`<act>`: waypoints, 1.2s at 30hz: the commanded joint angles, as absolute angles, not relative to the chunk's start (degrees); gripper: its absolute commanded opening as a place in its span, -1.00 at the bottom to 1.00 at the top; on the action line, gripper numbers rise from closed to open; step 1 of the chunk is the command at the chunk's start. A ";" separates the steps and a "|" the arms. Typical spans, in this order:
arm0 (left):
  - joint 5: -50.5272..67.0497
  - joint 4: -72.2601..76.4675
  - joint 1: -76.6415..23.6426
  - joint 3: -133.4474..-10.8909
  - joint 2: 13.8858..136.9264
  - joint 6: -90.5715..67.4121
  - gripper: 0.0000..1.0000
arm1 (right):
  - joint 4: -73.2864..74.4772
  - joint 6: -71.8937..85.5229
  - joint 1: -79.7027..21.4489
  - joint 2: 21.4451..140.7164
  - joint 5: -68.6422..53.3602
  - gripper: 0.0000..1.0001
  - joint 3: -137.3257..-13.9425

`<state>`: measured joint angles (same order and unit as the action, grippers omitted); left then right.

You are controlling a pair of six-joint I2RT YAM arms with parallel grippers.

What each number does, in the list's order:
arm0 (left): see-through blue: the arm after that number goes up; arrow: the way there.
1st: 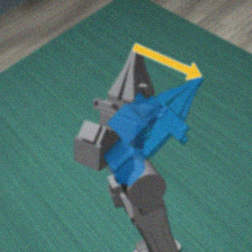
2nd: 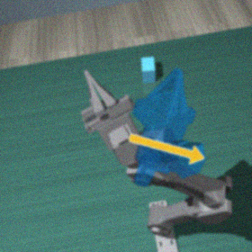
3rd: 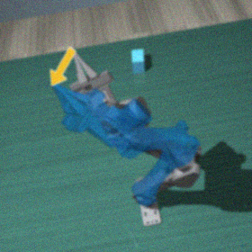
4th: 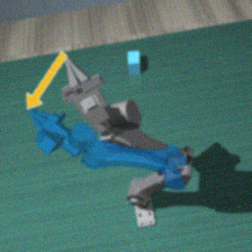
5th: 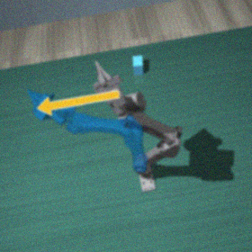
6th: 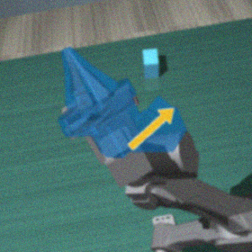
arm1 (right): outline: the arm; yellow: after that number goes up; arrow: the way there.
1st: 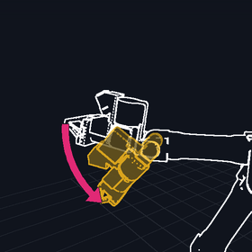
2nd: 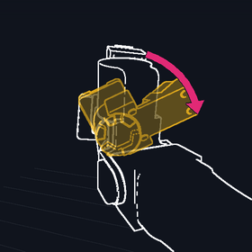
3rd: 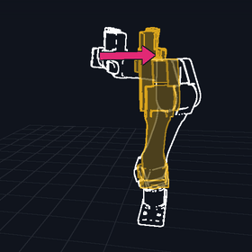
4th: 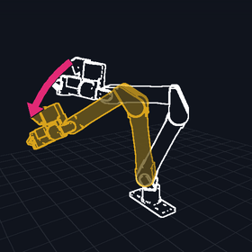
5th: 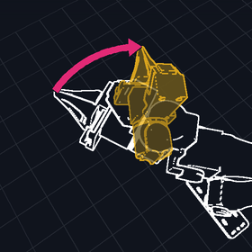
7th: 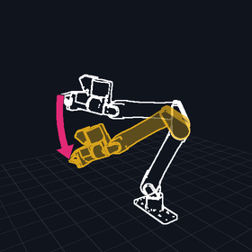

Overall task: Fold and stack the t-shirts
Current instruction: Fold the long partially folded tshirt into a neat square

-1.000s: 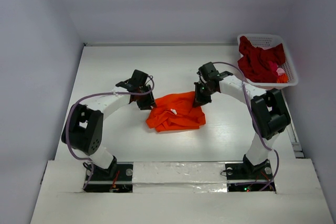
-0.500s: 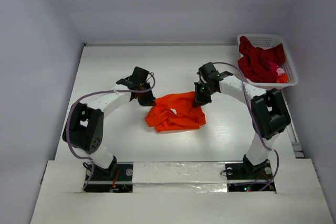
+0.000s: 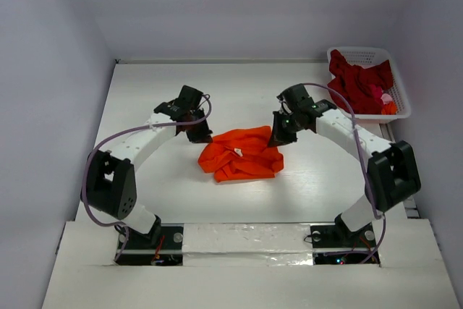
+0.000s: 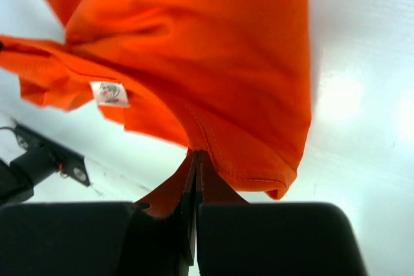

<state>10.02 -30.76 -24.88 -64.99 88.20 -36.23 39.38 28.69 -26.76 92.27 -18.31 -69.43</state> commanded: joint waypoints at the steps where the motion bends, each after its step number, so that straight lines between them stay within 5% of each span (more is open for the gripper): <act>1: 8.70 -34.72 -24.70 -67.06 84.03 -35.33 -1.00 | 42.62 29.01 -27.51 87.55 -20.56 -1.00 -67.77; 36: 20.83 -38.40 -31.19 -55.02 81.47 -32.78 -1.00 | 46.05 24.96 -27.51 85.08 -21.62 -1.00 -59.50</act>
